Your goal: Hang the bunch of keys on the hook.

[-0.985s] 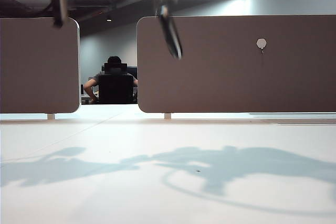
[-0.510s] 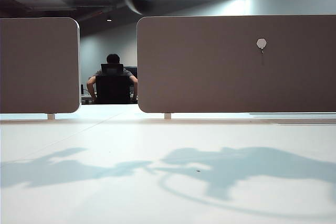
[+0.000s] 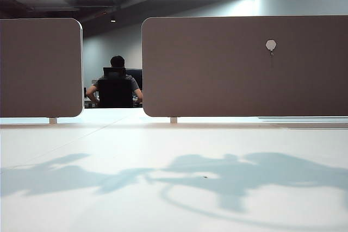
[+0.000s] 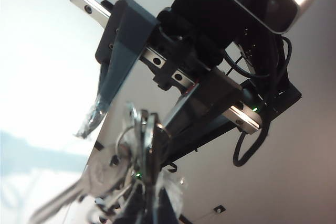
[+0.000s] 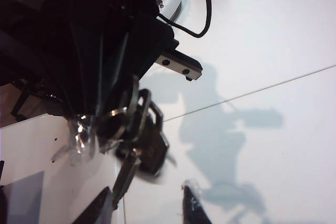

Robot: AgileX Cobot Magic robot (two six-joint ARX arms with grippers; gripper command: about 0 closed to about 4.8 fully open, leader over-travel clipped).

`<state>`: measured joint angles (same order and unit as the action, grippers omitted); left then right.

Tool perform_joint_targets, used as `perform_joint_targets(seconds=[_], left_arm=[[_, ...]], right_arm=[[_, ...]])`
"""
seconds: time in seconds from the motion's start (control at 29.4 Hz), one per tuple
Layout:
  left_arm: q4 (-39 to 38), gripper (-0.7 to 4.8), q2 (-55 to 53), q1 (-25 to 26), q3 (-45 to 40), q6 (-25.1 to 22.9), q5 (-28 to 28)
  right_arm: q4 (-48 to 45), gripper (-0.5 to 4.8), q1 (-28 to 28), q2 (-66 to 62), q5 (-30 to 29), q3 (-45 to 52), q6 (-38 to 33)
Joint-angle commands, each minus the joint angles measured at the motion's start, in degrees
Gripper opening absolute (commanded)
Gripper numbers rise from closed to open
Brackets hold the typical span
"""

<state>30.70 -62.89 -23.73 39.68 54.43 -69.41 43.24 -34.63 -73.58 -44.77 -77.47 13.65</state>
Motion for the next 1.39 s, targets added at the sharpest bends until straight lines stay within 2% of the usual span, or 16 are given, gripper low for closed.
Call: perform_joint_targets(seconds=[0.03, 0.24, 0.31, 0.44, 0.54, 0.58, 0.88, 1.02, 1.39], left_arm=[[1.1, -0.06, 0.2, -0.1, 0.3, -1.6, 0.1], [1.0, -0.06, 0.2, -0.1, 0.2, -4.7, 2.3], [0.6, -0.06, 0.2, -0.1, 0.3, -4.7, 2.3], [-2.4, -0.06, 0.2, -0.1, 0.2, -5.3, 2.1], [-4.0, -0.06, 0.2, -0.1, 0.2, -7.1, 2.1], [-3.9, -0.06, 0.2, -0.1, 0.2, -7.5, 2.1], [-3.6, -0.06, 0.2, -0.1, 0.3, -8.1, 2.3], [-3.6, -0.06, 0.2, -0.1, 0.3, -8.6, 2.3], [-3.1, -0.06, 0.2, -0.1, 0.3, -8.9, 2.6]], right_arm=[[0.8, 1.65, -0.1, 0.2, -0.6, -0.2, -0.4], [1.0, 1.65, -0.1, 0.2, -0.6, -0.2, -0.3], [0.8, 1.43, -0.1, 0.2, -0.6, -0.2, -0.3], [-0.9, 1.42, -0.1, 0.2, -0.6, -0.2, -0.3], [-1.7, 0.71, -0.1, 0.1, -0.6, -0.2, -0.3], [-1.7, 0.62, -0.1, 0.0, -0.6, -0.2, -0.3], [-1.6, 0.69, -0.1, -0.3, -0.1, -0.2, 0.0], [-1.4, 1.42, -0.1, -0.8, 0.4, -0.2, 0.1], [-1.3, 1.44, -0.2, -2.2, 0.7, -0.2, -0.2]])
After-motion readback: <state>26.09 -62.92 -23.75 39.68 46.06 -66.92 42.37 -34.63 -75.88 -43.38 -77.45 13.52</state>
